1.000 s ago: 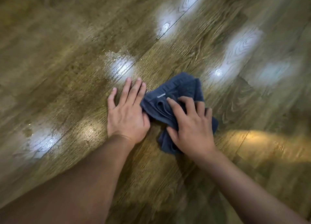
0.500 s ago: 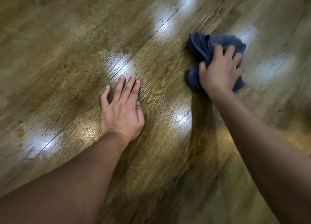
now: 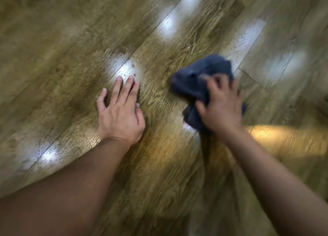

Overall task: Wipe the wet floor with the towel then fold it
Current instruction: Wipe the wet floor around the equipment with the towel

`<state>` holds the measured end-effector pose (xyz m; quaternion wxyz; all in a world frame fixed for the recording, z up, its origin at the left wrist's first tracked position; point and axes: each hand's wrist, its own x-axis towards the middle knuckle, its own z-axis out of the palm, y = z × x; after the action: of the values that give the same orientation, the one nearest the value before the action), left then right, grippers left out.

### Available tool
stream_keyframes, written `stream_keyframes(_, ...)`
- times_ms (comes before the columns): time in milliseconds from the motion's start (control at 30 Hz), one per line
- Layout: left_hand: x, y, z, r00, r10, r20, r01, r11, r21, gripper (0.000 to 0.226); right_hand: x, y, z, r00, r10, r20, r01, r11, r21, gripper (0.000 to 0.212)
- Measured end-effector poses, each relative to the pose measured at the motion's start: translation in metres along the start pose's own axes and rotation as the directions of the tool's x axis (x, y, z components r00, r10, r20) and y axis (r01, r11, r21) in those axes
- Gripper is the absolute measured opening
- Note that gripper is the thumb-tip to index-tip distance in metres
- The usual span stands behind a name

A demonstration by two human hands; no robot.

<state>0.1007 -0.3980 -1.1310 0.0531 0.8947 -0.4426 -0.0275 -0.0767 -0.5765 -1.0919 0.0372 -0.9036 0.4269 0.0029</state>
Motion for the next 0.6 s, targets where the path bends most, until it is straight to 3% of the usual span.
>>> stream_keyframes(133,0.000,0.000,0.001,1.000,0.003,-0.015,-0.003,1.000,-0.014,0.063,0.053,0.050,-0.011,0.928,0.360,-0.099,-0.356,0.933,0.060,0.058)
stream_keyframes(267,0.001,-0.001,0.002,1.000,0.001,-0.017,-0.002,1.000,-0.004,0.063,0.039,0.039,-0.009,0.926,0.374,-0.059,-0.371,0.927,0.049,0.060)
stream_keyframes(333,0.002,-0.001,0.003,1.000,0.005,-0.021,-0.005,1.000,0.006,0.063,0.003,0.015,-0.007,0.954,0.300,-0.011,-0.299,0.953,0.051,0.065)
stream_keyframes(433,0.002,0.000,0.002,1.000,0.010,-0.012,-0.010,1.000,0.018,0.063,-0.073,-0.027,-0.002,0.999,0.031,0.040,-0.031,0.999,0.008,0.076)
stream_keyframes(533,0.003,0.001,0.001,1.000,0.009,-0.006,-0.009,1.000,0.013,0.064,-0.130,-0.051,0.005,0.958,-0.278,0.071,0.277,0.961,0.018,0.075)
stream_keyframes(600,0.003,0.002,0.001,1.000,0.004,-0.010,-0.004,1.000,-0.004,0.064,-0.134,-0.047,0.008,0.918,-0.393,0.056,0.391,0.920,0.038,0.070)
